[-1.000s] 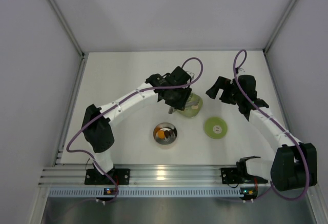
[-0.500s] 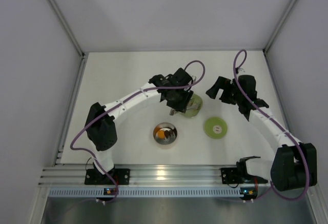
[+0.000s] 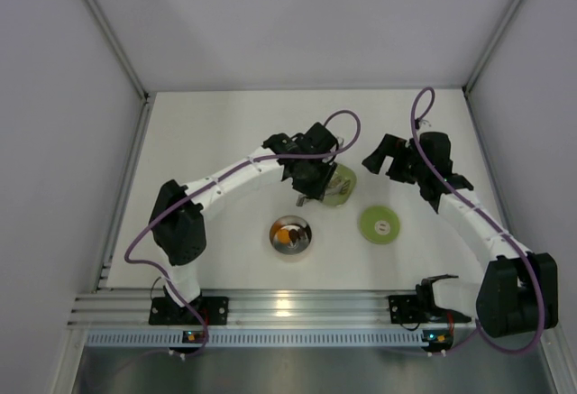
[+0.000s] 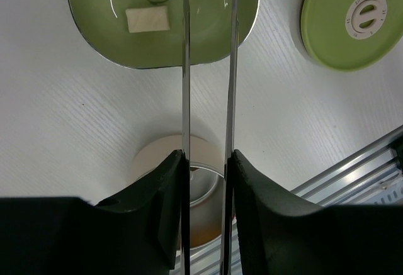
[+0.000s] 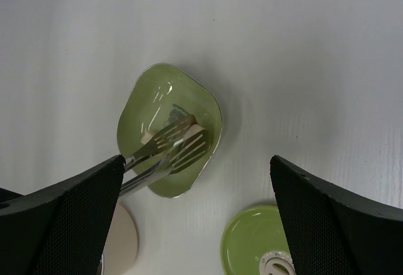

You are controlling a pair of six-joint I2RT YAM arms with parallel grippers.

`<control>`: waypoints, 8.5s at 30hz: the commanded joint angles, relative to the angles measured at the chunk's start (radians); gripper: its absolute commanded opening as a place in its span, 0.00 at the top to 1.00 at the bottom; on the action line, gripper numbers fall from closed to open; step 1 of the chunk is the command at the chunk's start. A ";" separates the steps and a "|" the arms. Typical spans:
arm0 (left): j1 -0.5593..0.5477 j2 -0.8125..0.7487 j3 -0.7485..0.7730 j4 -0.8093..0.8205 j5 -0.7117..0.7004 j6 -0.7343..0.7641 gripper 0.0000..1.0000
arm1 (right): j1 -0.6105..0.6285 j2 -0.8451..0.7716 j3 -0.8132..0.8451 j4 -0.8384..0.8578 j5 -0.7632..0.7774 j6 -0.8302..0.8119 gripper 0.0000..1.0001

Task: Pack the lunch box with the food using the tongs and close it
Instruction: Pick up the fake food from the plate, then place the fake food in the packing box, then pick up the fake food from the plate, then place the fake food in the packing box, then place the clamp at the center of the board.

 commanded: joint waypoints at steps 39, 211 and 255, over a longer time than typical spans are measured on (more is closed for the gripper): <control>-0.002 -0.714 -0.308 -0.326 0.012 -0.015 0.67 | 0.012 -0.010 0.062 0.001 -0.006 0.011 0.03; -0.004 -0.775 -0.420 -0.346 0.082 -0.009 0.54 | 0.068 0.090 0.074 0.049 -0.026 0.034 0.04; 0.567 -0.280 -0.621 0.513 -0.065 -0.290 0.30 | 0.084 0.047 0.076 -0.256 0.139 -0.040 0.10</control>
